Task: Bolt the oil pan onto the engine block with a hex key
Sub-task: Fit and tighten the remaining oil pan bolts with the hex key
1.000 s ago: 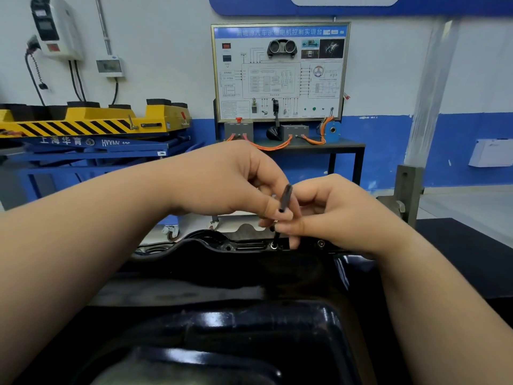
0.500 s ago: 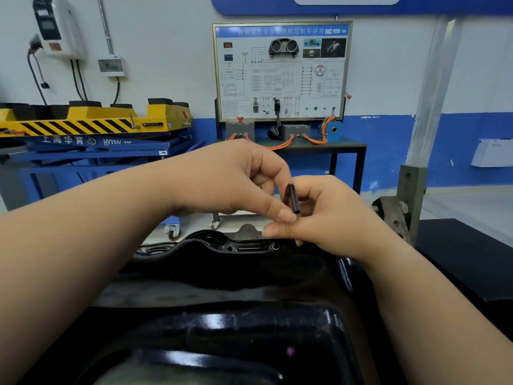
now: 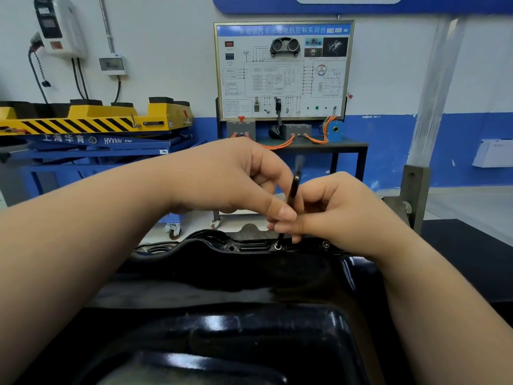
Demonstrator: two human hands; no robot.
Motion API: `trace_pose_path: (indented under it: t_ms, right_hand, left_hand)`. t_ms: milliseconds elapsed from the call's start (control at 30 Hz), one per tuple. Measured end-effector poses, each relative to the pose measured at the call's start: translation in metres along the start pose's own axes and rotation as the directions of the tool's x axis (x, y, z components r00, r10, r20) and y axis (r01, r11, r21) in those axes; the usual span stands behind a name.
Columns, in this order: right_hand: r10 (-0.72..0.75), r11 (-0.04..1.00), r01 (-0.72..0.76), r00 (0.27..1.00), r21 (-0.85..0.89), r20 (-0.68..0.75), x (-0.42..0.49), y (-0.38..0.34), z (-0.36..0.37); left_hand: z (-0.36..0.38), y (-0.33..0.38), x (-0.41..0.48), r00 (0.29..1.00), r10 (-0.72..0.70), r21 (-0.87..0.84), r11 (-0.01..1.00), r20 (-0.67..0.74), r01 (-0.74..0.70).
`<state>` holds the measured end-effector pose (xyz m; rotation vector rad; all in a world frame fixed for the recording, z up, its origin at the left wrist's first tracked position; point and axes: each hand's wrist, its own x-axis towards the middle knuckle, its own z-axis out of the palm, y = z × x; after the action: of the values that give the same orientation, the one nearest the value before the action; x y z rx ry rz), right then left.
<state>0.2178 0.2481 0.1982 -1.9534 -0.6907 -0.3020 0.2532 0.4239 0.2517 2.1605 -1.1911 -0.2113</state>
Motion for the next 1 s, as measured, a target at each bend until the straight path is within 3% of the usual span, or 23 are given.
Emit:
trace_pose_path:
  t_ms: [300,567,833,1000]
  right_hand:
    - [0.020,0.997,-0.023,0.999,-0.073,-0.044,0.001,0.002,0.009]
    - [0.037,0.999,-0.032,0.990,-0.036,0.137,-0.003,-0.001,-0.003]
    - [-0.007,0.998,0.006,1.000,-0.065,-0.009,-0.001,0.001,0.001]
    - [-0.003,0.998,0.001,1.000,-0.069,-0.017,0.000,0.001,0.004]
  left_hand:
    - [0.005,0.004,-0.001,0.999,0.024,0.045,0.999,-0.031,-0.023]
    - [0.002,0.004,-0.001,0.999,0.034,0.123,0.992,0.019,-0.037]
    - [-0.001,0.001,-0.001,1.000,0.010,0.010,1.000,0.028,-0.010]
    - [-0.005,0.003,-0.004,1.000,0.027,-0.056,0.998,0.008,-0.026]
